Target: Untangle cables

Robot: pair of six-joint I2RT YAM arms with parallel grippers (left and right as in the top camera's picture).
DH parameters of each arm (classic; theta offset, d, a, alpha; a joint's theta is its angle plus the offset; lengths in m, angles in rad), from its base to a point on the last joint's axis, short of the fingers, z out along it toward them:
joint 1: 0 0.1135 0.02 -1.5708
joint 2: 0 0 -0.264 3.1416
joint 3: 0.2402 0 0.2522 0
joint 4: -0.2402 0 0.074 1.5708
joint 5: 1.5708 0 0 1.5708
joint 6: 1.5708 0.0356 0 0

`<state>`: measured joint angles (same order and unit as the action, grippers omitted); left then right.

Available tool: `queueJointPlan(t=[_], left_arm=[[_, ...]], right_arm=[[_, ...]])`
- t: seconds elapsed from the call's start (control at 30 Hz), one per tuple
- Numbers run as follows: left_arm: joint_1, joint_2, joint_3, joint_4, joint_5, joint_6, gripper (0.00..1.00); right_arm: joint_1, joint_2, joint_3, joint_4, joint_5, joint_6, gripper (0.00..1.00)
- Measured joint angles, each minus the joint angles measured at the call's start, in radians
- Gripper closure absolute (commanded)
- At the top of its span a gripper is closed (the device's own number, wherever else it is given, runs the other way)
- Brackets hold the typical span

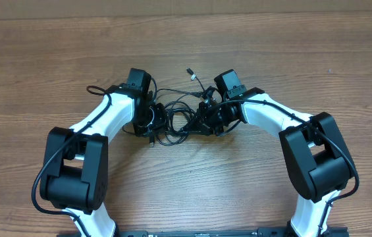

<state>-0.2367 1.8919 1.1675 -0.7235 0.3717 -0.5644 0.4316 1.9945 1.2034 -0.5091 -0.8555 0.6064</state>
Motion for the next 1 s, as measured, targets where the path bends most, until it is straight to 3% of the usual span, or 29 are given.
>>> queueJointPlan(t=[0.3, 0.57, 1.0], left_arm=[[-0.038, 0.0, 0.0, 0.018, -0.042, -0.031, 0.96], [-0.042, 0.0, 0.0, 0.021, -0.031, -0.035, 0.96], [0.096, 0.0, 0.0, -0.038, 0.417, 0.091, 0.96]], right_arm=[[0.0, 0.0, 0.0, 0.0, 0.024, 0.003, 0.96], [0.0, 0.0, 0.0, 0.0, 0.029, 0.004, 0.96], [0.0, 0.0, 0.0, 0.018, 0.033, 0.016, 0.96]])
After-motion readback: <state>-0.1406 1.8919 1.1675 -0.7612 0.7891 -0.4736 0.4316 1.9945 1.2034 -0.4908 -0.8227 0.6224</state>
